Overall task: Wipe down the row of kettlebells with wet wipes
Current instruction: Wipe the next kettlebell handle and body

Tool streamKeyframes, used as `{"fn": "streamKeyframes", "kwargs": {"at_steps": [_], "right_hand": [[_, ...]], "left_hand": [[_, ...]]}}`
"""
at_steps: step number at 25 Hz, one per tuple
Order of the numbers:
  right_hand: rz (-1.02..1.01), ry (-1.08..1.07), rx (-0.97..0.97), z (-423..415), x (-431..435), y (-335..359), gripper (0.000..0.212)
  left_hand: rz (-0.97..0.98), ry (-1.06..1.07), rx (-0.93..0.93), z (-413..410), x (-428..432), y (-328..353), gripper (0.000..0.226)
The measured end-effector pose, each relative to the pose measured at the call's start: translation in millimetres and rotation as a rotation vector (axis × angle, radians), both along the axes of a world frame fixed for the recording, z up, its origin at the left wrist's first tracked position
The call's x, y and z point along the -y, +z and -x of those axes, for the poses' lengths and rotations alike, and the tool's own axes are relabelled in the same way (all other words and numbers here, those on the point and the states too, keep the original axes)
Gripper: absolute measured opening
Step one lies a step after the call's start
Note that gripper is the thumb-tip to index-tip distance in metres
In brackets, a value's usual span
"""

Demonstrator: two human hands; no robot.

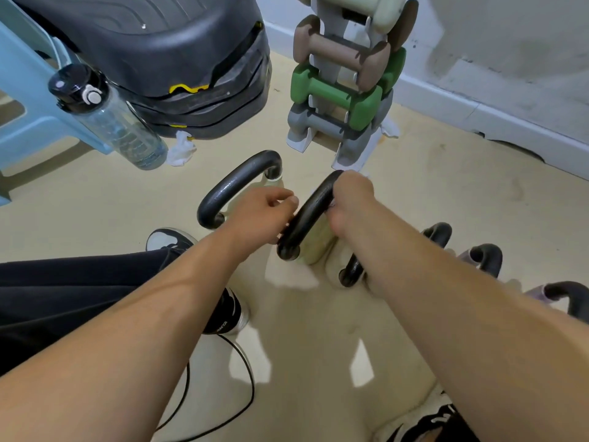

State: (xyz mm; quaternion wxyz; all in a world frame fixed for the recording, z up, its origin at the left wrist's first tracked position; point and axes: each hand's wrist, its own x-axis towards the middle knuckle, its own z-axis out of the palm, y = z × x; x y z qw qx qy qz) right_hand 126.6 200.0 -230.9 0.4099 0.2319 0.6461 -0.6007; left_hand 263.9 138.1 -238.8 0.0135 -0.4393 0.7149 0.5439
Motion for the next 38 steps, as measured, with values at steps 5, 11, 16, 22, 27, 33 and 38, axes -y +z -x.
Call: {"fn": "streamKeyframes", "kwargs": {"at_steps": [5,11,16,22,27,33,38], "right_hand": [[-0.117,0.297,-0.053,16,19,15,0.018],[-0.185,0.509,-0.536,-88,-11,-1,0.067],[-0.365,0.881,-1.032,-85,-41,-33,0.064],[-0.649,1.507,-1.15,6,-8,4,0.04],[-0.641,1.992,-1.53,-77,-44,-1,0.042],[-0.595,1.79,-1.766,-43,-43,-13,0.054],[-0.708,1.666,-1.81,-40,-44,-8,0.052]], "left_hand": [[-0.002,0.005,0.007,1,-4,-10,0.021],[-0.128,0.245,-0.051,-3,-1,-3,0.029],[-0.179,0.296,-0.05,-11,9,-5,0.031],[-0.159,0.248,0.03,-18,11,-11,0.033],[-0.132,0.342,0.015,-30,9,-15,0.029],[-0.145,0.283,0.056,-34,4,-15,0.03],[-0.136,0.235,0.083,-37,-2,-8,0.031]]}}
